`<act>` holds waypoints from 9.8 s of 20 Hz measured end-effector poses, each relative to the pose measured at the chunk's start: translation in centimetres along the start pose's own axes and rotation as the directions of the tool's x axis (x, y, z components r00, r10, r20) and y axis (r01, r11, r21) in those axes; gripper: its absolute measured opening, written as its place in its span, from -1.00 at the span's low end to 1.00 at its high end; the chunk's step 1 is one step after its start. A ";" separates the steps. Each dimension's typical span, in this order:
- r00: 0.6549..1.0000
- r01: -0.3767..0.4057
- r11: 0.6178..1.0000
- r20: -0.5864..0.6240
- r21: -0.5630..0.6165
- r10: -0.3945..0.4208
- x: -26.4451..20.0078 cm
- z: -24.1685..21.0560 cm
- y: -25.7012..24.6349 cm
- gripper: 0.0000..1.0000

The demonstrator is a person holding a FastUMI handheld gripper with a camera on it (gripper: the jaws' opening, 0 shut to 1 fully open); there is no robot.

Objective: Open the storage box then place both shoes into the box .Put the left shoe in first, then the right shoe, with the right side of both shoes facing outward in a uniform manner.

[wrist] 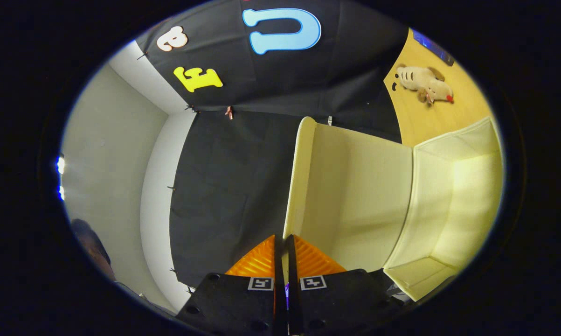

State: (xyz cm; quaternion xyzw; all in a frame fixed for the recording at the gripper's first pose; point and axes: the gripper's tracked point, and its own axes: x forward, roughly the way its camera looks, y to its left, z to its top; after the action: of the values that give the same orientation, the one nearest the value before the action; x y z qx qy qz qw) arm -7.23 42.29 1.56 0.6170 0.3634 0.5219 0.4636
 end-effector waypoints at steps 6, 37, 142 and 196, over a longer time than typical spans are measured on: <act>0.998 0.049 0.997 -0.032 0.063 -0.047 6.0 -1.4 -1.5 -0.89; 0.625 0.766 0.385 0.460 -0.514 -0.630 -21.9 6.6 -8.8 0.94; 0.199 0.977 0.215 0.394 -0.004 -0.897 -47.1 11.1 -13.6 0.72; 0.519 0.850 0.505 0.071 -0.153 -0.852 -18.1 7.3 -9.1 -0.70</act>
State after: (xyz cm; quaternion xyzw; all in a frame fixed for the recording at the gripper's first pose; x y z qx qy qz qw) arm -3.25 26.83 -12.85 0.3144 0.5767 0.2601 0.7078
